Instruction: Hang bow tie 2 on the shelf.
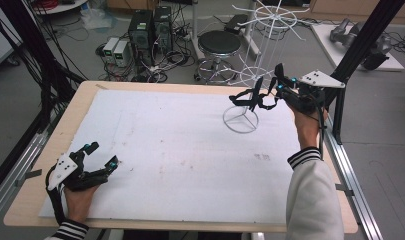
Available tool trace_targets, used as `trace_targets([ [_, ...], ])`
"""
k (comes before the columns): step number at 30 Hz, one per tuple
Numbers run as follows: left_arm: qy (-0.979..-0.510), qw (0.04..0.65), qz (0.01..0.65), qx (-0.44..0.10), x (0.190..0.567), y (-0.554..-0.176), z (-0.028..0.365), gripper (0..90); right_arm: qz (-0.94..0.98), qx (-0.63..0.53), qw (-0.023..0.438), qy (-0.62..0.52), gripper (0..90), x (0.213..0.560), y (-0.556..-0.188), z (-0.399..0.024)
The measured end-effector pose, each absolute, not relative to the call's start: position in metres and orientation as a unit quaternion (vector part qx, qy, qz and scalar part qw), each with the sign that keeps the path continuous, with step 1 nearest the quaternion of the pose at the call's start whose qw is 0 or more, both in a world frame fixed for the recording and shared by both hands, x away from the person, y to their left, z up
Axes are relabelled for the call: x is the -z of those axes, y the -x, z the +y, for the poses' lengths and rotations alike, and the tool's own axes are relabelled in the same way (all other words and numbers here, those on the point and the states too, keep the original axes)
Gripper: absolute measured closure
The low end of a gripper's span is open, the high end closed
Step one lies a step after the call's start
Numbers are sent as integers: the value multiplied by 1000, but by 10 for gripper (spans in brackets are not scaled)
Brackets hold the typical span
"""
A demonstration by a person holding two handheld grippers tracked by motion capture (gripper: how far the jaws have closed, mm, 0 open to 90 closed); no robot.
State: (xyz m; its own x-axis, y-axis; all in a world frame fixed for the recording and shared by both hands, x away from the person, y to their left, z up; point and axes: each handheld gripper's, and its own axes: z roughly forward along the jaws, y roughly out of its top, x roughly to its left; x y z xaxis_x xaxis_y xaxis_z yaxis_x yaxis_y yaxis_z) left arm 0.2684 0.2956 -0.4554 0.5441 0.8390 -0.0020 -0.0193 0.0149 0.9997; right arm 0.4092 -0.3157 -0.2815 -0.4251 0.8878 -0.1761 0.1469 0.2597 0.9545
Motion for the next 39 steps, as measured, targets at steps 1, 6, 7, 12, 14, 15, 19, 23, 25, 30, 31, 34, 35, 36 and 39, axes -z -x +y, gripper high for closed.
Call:
trace_targets([
  [1, -613, 629, 334, -341, 455, -268, 296, 146, 694, -481, 387, -372, 732, 282, -410, -315],
  [6, -613, 629, 334, -341, 455, -268, 296, 146, 698, -480, 386, -367, 725, 282, -410, -312],
  [7, -613, 629, 334, -341, 455, -268, 296, 146, 699, -478, 385, -367, 724, 282, -410, -311],
  [12, -613, 629, 334, -341, 455, -268, 296, 146, 703, -474, 384, -365, 695, 282, -409, -308],
  [14, -613, 629, 334, -341, 455, -268, 296, 146, 703, -473, 384, -367, 684, 281, -408, -308],
  [15, -613, 629, 334, -341, 455, -268, 296, 146, 703, -473, 383, -368, 678, 281, -408, -308],
  [19, -613, 629, 334, -342, 455, -268, 296, 146, 706, -467, 385, -369, 653, 281, -407, -308],
  [23, -613, 629, 334, -342, 455, -268, 296, 146, 708, -465, 382, -369, 632, 281, -407, -309],
  [25, -613, 629, 334, -342, 455, -268, 296, 146, 710, -460, 383, -370, 621, 280, -406, -309],
  [30, -613, 629, 334, -342, 455, -268, 296, 146, 713, -455, 382, -371, 583, 279, -404, -309],
  [31, -614, 629, 334, -342, 455, -268, 295, 146, 713, -452, 387, -370, 554, 279, -403, -309],
  [34, -614, 629, 334, -341, 455, -268, 296, 146, 712, -452, 384, -376, 492, 278, -403, -310],
  [35, -614, 629, 334, -341, 455, -268, 296, 146, 710, -451, 384, -379, 460, 279, -404, -309],
  [36, -614, 629, 334, -341, 455, -268, 295, 146, 710, -453, 379, -383, 450, 279, -404, -309],
  [39, -614, 629, 334, -341, 455, -268, 295, 147, 707, -455, 373, -393, 350, 279, -405, -310],
])
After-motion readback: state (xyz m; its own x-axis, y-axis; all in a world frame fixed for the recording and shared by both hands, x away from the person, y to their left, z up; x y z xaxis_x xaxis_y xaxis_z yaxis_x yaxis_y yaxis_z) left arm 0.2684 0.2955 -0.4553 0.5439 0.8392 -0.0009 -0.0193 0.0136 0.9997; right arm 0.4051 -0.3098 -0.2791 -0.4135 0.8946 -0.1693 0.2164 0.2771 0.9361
